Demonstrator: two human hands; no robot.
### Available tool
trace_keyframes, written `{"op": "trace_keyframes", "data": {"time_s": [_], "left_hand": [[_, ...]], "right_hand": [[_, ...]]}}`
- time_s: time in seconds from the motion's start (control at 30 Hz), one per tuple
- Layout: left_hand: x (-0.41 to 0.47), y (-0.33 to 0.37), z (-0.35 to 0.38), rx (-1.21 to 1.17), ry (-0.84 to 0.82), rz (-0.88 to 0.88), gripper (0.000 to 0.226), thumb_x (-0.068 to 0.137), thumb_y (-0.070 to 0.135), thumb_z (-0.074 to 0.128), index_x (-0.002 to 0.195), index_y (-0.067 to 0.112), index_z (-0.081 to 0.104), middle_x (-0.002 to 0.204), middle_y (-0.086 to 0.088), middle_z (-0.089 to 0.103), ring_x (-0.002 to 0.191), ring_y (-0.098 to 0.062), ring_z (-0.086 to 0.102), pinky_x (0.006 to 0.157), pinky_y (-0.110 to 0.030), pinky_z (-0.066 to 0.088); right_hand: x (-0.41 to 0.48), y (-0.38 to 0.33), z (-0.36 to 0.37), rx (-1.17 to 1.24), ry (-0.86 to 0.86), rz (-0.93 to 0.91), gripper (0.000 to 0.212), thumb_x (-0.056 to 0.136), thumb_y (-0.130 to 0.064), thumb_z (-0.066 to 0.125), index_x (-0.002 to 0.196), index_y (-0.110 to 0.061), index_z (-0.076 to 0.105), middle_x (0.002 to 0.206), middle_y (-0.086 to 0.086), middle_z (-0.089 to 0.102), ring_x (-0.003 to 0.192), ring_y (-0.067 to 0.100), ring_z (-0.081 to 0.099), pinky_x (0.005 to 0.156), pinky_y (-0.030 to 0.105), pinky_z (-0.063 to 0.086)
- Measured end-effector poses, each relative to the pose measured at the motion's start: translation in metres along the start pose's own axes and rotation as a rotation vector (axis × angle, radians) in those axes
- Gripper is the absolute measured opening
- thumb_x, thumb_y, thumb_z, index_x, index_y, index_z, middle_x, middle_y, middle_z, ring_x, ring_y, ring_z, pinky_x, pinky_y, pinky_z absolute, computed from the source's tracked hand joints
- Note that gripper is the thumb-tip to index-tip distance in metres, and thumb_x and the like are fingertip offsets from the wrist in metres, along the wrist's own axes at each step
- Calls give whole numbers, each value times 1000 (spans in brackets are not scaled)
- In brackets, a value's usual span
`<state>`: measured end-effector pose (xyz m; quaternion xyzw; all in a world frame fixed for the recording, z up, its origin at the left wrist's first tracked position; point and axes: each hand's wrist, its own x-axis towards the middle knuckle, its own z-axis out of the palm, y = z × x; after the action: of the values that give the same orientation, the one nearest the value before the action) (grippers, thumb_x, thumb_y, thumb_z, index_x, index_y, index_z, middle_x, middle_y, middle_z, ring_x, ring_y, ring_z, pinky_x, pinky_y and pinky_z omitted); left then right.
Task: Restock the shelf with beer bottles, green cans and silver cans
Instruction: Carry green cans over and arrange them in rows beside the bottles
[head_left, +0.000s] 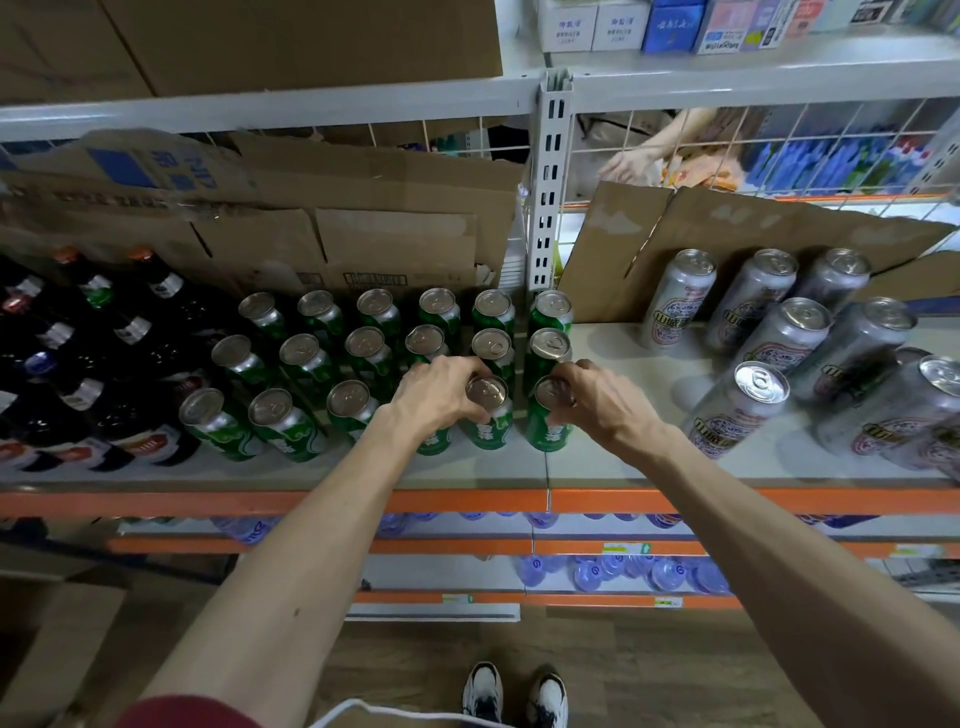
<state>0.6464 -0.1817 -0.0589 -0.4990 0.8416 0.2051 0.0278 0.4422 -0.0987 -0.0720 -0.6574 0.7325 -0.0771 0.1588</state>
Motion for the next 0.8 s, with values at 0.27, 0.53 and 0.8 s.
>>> {"op": "trace_keyframes", "data": {"time_s": [0.27, 0.53, 0.8], "left_hand": [[-2, 2, 0, 2, 15, -7, 70, 70, 41, 84, 134, 29, 57, 128, -6, 65, 117, -32, 61, 93, -43, 50], [1, 2, -1, 12, -10, 4, 72, 70, 40, 85, 135, 30, 56, 129, -7, 64, 119, -31, 60, 93, -42, 49], [3, 1, -2, 30, -27, 23, 71, 68, 41, 86, 133, 31, 58, 125, -6, 67, 115, -29, 62, 89, -42, 51]], "right_hand": [[-4, 0, 1, -55, 1, -34, 48, 80, -31, 75, 122, -17, 55, 114, 9, 63, 96, 35, 62, 74, 44, 53], [0, 0, 0, -64, -31, -6, 51, 80, -32, 76, 124, -19, 55, 118, 7, 61, 101, 34, 61, 76, 41, 53], [-1, 1, 5, -63, -13, -13, 53, 79, -32, 77, 124, -17, 52, 120, 7, 59, 101, 34, 61, 77, 45, 53]]}}
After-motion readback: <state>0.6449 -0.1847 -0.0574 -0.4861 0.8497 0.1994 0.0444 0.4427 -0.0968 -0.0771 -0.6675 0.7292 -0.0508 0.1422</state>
